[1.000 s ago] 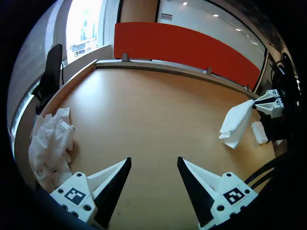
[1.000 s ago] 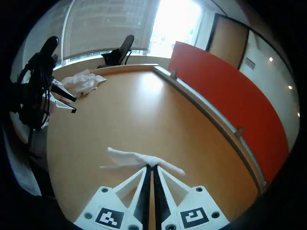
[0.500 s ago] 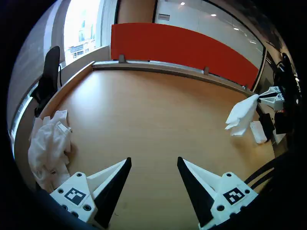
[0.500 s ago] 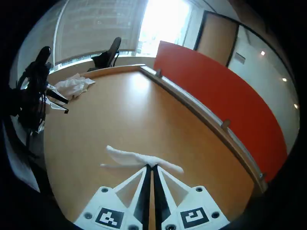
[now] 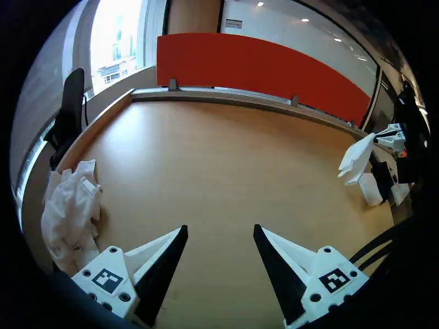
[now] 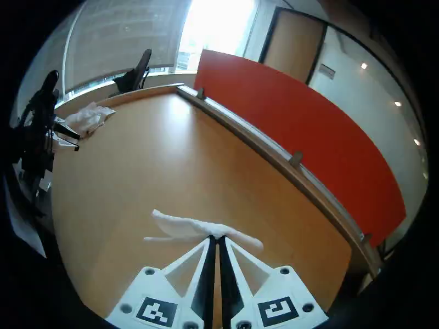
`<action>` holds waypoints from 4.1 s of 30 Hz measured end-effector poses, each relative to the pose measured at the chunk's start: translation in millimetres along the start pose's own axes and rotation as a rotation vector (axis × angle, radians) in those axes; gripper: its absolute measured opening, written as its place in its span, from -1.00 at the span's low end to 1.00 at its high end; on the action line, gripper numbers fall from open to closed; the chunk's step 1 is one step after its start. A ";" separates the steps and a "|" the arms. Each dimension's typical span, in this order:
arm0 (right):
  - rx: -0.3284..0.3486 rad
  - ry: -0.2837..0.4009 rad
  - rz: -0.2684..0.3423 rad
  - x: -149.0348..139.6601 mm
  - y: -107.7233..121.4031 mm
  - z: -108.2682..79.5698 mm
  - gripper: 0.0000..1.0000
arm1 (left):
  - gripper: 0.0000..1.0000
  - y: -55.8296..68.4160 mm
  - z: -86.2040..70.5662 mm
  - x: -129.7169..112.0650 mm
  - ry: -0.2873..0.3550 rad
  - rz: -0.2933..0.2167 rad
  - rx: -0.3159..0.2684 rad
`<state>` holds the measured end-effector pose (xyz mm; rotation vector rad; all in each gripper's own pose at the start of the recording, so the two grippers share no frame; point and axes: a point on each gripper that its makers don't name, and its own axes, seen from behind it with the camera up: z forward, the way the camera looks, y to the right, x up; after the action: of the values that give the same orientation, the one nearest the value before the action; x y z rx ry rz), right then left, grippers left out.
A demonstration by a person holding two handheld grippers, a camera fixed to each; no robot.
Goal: Fold towel
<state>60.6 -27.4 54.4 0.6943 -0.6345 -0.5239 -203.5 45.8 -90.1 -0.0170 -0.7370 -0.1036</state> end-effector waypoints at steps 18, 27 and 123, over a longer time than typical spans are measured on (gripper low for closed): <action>-0.077 -0.067 0.040 -45.4 86.5 -13.5 -0.92 | 0.77 7.5 4.3 2.6 -0.011 0.000 0.022; -0.113 -0.105 0.061 -69.4 121.4 -20.6 -0.92 | 0.77 11.7 6.6 4.2 -0.016 0.005 0.029; -0.237 -0.474 0.433 -347.7 94.0 -99.1 -0.91 | 0.77 34.1 3.3 0.9 -0.040 0.074 0.016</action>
<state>-91.0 294.1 -60.4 0.1904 -1.1145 -0.3488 -201.6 79.8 -86.4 -0.0308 -0.7766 -0.0268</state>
